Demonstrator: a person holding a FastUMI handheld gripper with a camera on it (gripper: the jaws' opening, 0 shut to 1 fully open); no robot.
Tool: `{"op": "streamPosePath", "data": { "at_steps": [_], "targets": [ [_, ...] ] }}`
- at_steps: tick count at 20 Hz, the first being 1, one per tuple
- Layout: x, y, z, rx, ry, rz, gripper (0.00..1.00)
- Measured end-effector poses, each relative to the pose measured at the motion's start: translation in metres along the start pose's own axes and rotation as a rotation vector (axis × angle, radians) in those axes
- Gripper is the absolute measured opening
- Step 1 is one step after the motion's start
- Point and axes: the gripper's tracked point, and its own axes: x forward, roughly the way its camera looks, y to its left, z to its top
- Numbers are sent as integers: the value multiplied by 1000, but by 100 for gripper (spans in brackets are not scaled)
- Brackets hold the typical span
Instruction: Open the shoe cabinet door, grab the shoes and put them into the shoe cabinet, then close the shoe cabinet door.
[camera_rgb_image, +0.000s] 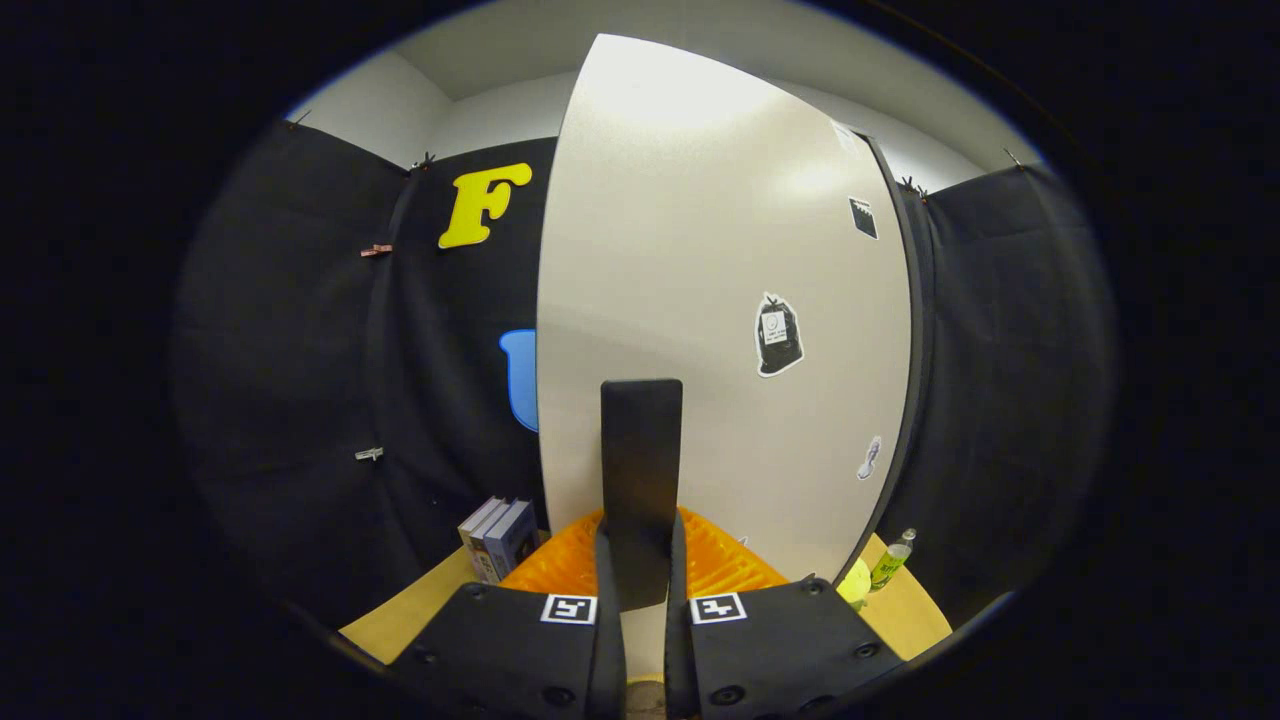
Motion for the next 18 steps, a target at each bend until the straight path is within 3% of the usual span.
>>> {"op": "streamPosePath", "data": {
  "at_steps": [18],
  "targets": [
    [-76,-74,-4,26,-8,-24,18]
  ]
}}
